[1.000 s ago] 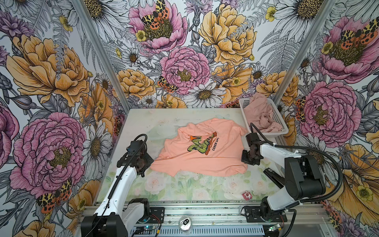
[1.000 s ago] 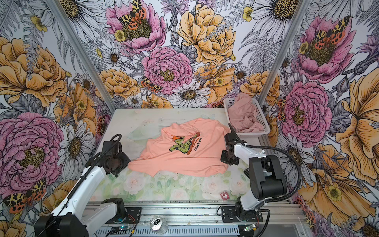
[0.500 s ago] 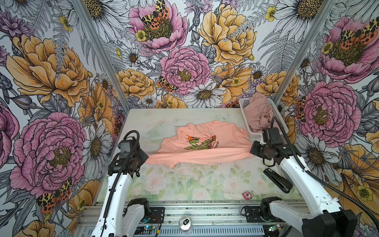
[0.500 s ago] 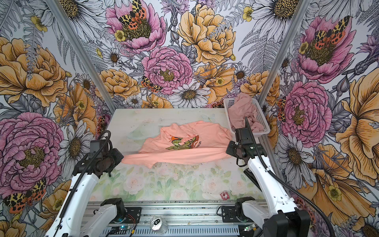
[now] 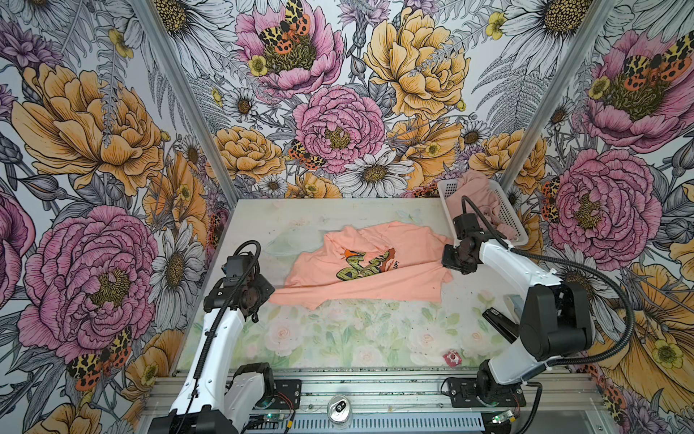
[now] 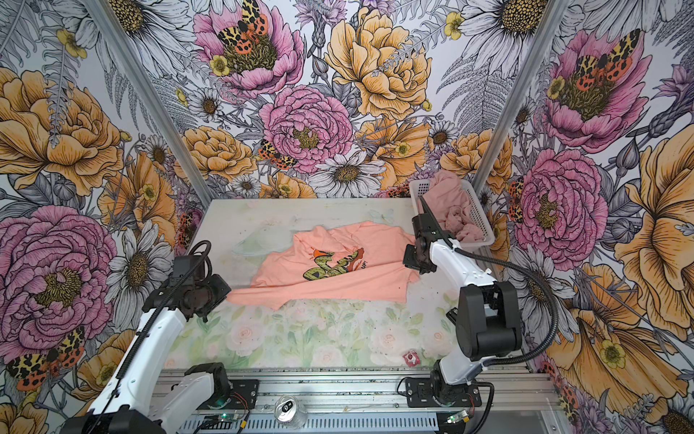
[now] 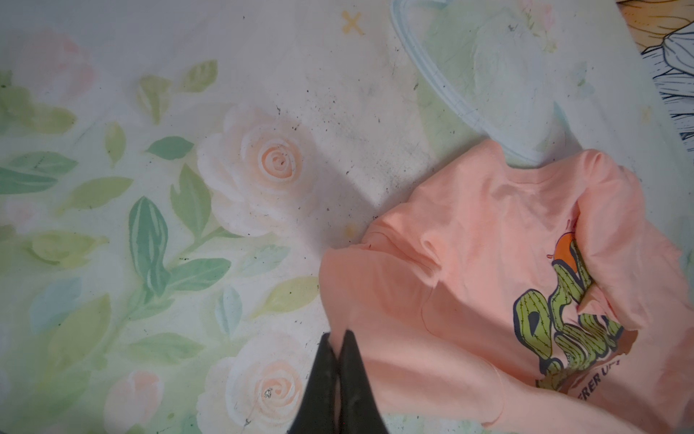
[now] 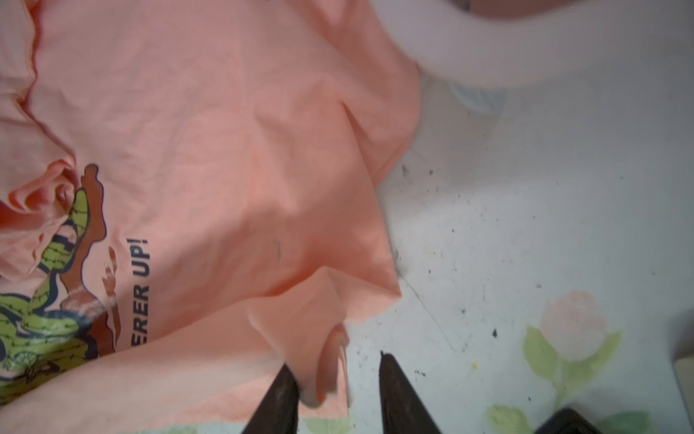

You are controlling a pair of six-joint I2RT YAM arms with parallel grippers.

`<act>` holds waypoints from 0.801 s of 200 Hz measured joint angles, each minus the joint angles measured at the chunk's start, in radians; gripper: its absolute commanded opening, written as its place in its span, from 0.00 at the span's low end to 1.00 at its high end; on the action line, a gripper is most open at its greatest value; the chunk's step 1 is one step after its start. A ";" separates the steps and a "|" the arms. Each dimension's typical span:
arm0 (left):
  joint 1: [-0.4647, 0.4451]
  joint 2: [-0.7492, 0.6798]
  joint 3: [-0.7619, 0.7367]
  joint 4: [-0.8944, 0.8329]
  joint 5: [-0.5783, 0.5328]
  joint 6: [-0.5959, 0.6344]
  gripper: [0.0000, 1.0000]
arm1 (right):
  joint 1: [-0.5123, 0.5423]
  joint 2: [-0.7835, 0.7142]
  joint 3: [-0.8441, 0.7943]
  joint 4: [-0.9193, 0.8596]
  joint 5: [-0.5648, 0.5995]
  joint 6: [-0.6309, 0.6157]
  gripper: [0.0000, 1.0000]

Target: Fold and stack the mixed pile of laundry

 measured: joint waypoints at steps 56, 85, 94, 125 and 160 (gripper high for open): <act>0.000 0.023 -0.010 0.027 0.014 0.006 0.00 | 0.069 -0.148 -0.290 -0.005 -0.016 0.094 0.36; -0.002 0.025 -0.010 0.034 0.015 0.016 0.00 | 0.070 -0.117 -0.290 0.013 -0.016 0.105 0.35; -0.003 0.025 -0.010 0.034 0.015 0.017 0.00 | 0.070 -0.113 -0.284 0.018 -0.016 0.105 0.36; -0.005 0.025 -0.010 0.034 0.015 0.017 0.00 | 0.070 -0.079 -0.256 0.039 -0.014 0.103 0.47; -0.007 0.024 -0.011 0.034 0.018 0.017 0.00 | 0.070 -0.051 -0.268 0.051 0.002 0.097 0.51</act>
